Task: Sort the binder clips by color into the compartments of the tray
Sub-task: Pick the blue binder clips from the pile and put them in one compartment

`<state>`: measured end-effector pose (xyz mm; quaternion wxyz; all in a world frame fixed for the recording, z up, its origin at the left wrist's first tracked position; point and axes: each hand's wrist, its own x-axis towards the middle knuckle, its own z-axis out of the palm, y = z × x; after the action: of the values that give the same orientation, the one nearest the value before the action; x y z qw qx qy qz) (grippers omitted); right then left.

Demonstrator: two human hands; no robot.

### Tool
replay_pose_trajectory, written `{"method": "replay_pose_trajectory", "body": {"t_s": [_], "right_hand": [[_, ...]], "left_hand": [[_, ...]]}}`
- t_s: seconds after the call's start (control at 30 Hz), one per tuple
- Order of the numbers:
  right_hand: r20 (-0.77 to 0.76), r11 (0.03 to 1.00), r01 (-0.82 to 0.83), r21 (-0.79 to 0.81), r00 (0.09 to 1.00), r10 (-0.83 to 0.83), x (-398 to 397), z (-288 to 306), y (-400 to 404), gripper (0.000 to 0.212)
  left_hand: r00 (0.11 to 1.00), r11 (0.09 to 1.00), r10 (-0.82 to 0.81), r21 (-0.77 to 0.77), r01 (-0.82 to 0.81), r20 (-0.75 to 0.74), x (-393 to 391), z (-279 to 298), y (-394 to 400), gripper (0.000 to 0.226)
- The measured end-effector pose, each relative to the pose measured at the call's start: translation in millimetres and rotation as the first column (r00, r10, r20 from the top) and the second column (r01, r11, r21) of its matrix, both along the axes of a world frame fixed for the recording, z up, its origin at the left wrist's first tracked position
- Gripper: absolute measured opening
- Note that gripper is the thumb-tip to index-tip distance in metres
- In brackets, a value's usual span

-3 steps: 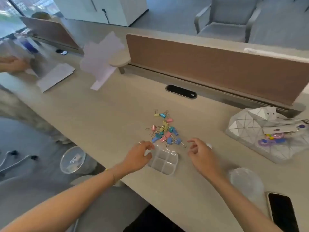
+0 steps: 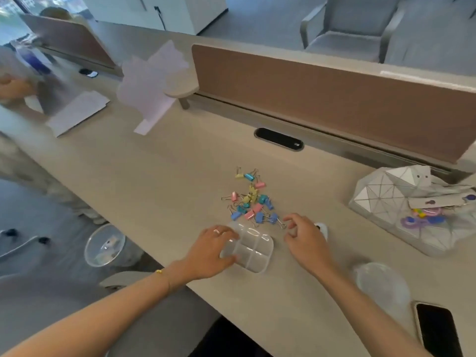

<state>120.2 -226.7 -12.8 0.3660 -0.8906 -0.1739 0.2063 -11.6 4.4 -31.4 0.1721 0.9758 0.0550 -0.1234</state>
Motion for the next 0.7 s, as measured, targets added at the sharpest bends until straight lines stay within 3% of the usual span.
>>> {"method": "replay_pose_trajectory", "body": {"t_s": [0.1, 0.23, 0.47, 0.7], "right_hand": [[0.033, 0.982, -0.134, -0.133, 0.99, 0.139, 14.1, -19.7, 13.9, 0.048], [0.121, 0.894, -0.295, -0.338, 0.928, 0.352, 52.8, -53.0, 30.2, 0.054], [0.191, 0.773, -0.384, -0.505, 0.824, 0.534, 81.3, -91.8, 53.1, 0.048], [0.213, 0.691, -0.427, -0.584, 0.741, 0.637, 79.2, -95.6, 66.6, 0.025]], "left_hand": [[0.973, 0.96, -0.201, 0.175, 0.219, -0.114, -6.3, -29.1, 7.4, 0.088], [0.956, 0.93, -0.294, 0.231, 0.287, -0.005, 2.8, -65.6, 20.7, 0.075], [0.92, 0.954, -0.299, 0.109, 0.28, 0.252, 23.0, -101.7, 37.8, 0.074], [0.876, 0.909, -0.188, -0.26, 0.326, 0.444, 18.2, -131.0, 62.4, 0.075]]}}
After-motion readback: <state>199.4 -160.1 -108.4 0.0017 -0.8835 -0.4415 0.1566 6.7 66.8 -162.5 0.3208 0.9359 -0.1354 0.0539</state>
